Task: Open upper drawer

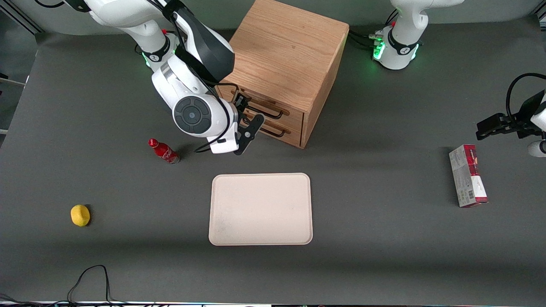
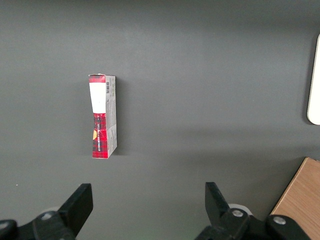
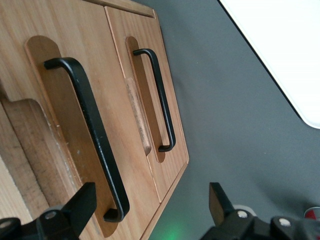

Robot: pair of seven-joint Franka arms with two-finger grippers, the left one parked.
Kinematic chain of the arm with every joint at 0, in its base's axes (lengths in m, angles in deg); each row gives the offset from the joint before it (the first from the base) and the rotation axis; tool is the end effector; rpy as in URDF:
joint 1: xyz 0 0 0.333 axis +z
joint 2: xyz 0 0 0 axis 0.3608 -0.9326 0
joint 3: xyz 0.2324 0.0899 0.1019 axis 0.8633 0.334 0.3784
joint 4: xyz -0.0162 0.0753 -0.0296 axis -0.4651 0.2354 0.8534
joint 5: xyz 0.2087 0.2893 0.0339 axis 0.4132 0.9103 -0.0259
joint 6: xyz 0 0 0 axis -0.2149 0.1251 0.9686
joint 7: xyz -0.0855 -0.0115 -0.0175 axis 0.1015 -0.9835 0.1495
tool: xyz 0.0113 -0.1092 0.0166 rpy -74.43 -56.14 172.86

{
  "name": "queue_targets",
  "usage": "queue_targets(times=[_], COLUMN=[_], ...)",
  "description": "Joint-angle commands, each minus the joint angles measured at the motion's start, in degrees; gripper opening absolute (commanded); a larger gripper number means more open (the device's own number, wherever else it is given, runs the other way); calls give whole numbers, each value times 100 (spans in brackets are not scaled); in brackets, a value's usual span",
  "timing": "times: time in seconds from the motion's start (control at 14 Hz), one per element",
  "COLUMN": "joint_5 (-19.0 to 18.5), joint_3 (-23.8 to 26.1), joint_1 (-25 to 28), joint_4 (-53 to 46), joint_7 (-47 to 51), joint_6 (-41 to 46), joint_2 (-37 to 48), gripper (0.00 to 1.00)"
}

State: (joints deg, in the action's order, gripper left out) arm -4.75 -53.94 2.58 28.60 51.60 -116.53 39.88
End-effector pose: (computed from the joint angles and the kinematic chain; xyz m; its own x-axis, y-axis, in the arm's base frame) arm 0.4783 0.3641 0.3933 0.5549 0.8007 -0.2259 0.7000 -0.5961 -0.3933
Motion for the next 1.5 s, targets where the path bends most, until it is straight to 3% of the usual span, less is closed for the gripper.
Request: queue_targets(times=[0.0,1.43], joint_5=[105,105], joint_3=[18,62], joint_1=[27,273], joint_4=[-108,-144], joint_7=[-160,-652], joint_6=[72,-340], joint_2=[-129,-375], gripper=[100,100])
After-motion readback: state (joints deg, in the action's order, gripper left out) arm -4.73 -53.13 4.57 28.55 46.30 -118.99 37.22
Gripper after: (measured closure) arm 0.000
